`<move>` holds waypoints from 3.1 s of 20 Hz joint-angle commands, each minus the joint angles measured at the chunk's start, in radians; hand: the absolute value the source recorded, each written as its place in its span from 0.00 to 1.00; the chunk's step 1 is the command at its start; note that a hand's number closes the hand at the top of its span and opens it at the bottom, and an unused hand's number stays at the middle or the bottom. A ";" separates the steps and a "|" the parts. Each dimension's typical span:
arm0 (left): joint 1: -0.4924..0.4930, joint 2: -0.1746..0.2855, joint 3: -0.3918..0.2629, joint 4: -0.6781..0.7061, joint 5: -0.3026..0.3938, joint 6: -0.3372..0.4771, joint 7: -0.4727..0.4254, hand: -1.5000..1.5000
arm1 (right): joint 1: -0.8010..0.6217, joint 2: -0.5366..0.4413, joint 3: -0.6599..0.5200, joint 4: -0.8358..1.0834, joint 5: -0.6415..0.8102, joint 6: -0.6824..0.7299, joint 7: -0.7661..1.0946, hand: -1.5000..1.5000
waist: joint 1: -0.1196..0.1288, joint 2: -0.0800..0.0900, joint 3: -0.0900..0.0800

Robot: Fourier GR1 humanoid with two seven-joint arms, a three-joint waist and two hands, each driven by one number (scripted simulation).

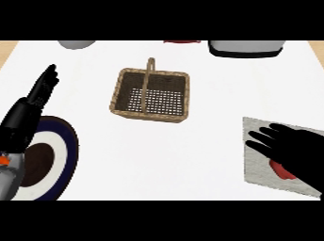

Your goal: Pick the bell pepper from the placemat and place it in the basket

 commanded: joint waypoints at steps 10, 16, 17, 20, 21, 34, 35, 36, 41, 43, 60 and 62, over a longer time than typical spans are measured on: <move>-0.011 -0.055 0.060 -0.005 -0.060 -0.044 0.020 0.50 | 0.091 0.030 -0.024 0.177 0.258 -0.182 -0.249 0.00 | -0.008 -0.002 0.000; 0.016 -0.065 0.098 -0.024 -0.053 -0.089 0.011 0.50 | 0.011 0.117 -0.043 0.314 0.336 -0.220 -0.333 0.00 | -0.001 -0.001 0.000; 0.019 -0.076 0.100 -0.016 -0.064 -0.092 0.007 0.50 | 0.091 0.092 -0.052 0.295 0.362 -0.270 -0.357 0.00 | -0.006 -0.002 0.000; -0.069 -0.075 0.112 0.078 -0.088 -0.100 -0.003 0.50 | 0.128 0.170 -0.010 0.282 0.412 -0.310 -0.304 0.00 | -0.011 0.000 0.000; -0.020 -0.091 0.104 -0.028 -0.107 -0.072 0.045 0.50 | 0.112 0.168 -0.027 0.351 0.422 -0.322 -0.355 0.00 | -0.006 -0.001 0.000; 0.053 -0.132 0.141 -0.108 -0.132 -0.141 0.061 0.50 | 0.146 0.244 -0.111 0.417 0.536 -0.338 -0.446 0.00 | -0.005 -0.002 0.000; -0.004 -0.129 0.156 -0.038 -0.127 -0.153 0.042 0.50 | 0.194 0.245 -0.114 0.409 0.555 -0.363 -0.428 0.00 | -0.009 -0.002 0.000; -0.020 -0.143 0.157 0.088 -0.142 -0.149 -0.091 0.50 | 0.126 0.273 -0.108 0.496 0.565 -0.381 -0.446 0.00 | -0.008 0.000 -0.001; -0.036 -0.168 0.153 0.040 -0.195 -0.123 -0.020 0.50 | 0.139 0.306 -0.136 0.513 0.610 -0.391 -0.472 0.00 | -0.007 -0.001 0.000; -0.009 -0.160 0.166 0.007 -0.159 -0.172 -0.004 0.50 | 0.155 0.265 -0.174 0.536 0.617 -0.409 -0.523 0.00 | -0.008 -0.001 0.000; 0.052 -0.177 0.205 -0.070 -0.161 -0.203 0.008 0.50 | 0.081 0.372 -0.187 0.703 0.720 -0.633 -0.638 1.00 | -0.003 -0.002 0.000; -0.025 -0.175 0.195 0.025 -0.190 -0.185 -0.016 0.50 | 0.027 0.437 -0.301 0.712 0.642 -0.530 -0.500 1.00 | -0.009 0.001 -0.001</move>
